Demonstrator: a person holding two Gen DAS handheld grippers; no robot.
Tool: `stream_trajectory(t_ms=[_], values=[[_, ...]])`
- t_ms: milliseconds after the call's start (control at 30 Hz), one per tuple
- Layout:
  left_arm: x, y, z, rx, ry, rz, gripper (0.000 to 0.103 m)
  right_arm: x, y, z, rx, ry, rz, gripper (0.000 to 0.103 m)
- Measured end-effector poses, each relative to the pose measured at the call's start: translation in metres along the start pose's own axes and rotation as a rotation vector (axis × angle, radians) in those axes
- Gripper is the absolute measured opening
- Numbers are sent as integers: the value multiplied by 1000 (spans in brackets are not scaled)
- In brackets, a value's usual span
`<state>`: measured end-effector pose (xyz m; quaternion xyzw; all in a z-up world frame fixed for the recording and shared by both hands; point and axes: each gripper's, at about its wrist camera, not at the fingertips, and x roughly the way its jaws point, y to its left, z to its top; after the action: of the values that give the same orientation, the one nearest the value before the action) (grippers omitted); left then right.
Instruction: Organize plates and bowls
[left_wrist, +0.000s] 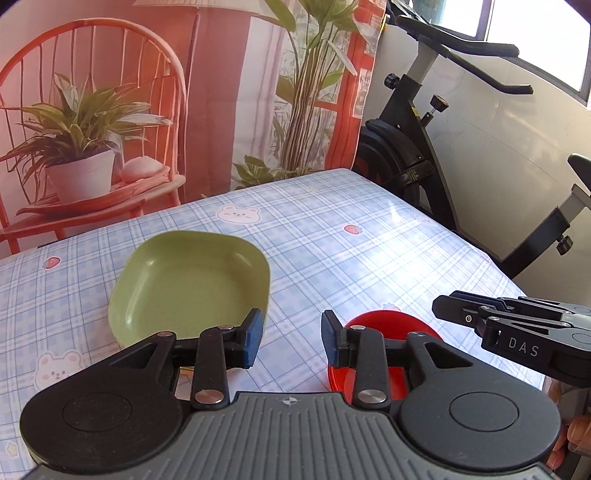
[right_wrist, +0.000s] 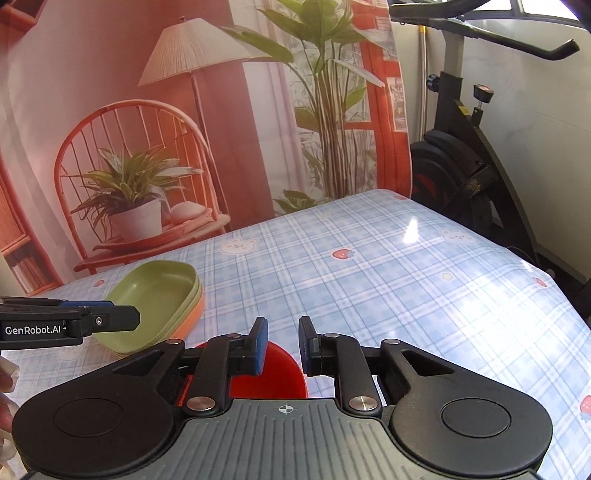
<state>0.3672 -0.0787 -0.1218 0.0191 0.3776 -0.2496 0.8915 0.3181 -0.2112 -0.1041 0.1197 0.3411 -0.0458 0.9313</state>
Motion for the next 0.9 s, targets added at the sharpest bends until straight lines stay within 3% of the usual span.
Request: stream_trajectory(t_ms=[900], values=[[34, -23, -35, -86, 117, -56, 36, 13, -18, -46, 113, 127, 51, 23]])
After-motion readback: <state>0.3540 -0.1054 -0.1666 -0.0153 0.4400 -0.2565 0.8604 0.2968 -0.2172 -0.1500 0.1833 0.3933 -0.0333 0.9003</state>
